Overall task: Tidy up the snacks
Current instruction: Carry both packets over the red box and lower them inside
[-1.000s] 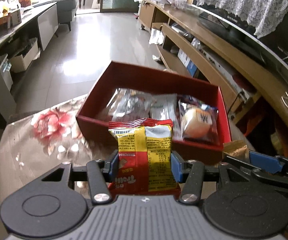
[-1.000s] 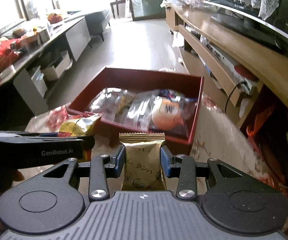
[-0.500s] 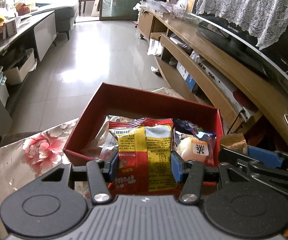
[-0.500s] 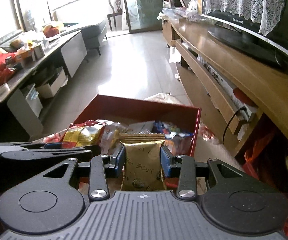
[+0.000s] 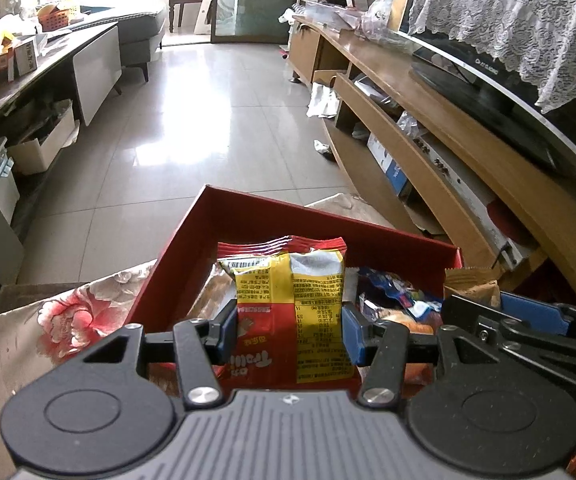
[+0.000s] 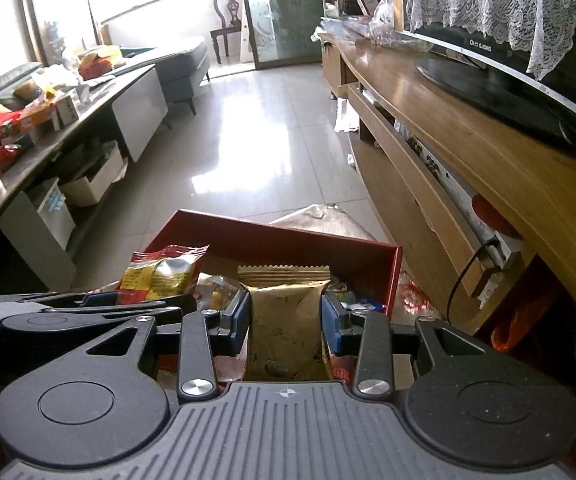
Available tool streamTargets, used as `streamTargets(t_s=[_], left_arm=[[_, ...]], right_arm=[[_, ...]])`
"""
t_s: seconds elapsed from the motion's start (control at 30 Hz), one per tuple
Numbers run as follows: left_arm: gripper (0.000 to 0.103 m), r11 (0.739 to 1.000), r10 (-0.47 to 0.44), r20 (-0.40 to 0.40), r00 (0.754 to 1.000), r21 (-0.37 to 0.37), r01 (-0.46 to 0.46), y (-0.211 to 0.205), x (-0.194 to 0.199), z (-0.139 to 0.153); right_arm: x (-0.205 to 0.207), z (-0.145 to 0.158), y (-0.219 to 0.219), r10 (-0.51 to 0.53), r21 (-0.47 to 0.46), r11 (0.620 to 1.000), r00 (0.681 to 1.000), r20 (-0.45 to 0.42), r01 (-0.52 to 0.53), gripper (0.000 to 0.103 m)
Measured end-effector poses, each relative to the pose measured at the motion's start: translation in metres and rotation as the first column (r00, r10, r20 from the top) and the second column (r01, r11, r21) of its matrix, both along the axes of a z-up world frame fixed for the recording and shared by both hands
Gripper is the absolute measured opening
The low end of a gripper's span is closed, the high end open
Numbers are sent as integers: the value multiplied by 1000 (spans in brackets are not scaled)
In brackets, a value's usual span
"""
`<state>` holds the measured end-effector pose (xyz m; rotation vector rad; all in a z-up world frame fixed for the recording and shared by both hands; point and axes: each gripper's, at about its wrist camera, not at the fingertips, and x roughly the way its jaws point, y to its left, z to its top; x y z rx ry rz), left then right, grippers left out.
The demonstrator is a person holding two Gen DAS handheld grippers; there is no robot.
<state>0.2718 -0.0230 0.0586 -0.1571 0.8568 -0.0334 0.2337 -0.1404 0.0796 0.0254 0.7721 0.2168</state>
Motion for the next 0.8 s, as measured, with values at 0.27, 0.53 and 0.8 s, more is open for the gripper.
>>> streamTargets(t_s=[0.27, 0.53, 0.8], left_arm=[[54, 1000, 10, -19, 1000, 14, -10, -2, 15, -9], [54, 999, 20, -46, 999, 33, -18, -2, 26, -22], [54, 998, 26, -67, 997, 60, -22, -4, 33, -35]], right_arm=[[16, -8, 0, -2, -1, 1000, 1000, -16, 2, 46], [27, -18, 1, -6, 0, 1000, 999, -40, 6, 46], [38, -31, 1, -8, 4, 1000, 997, -75, 9, 46]])
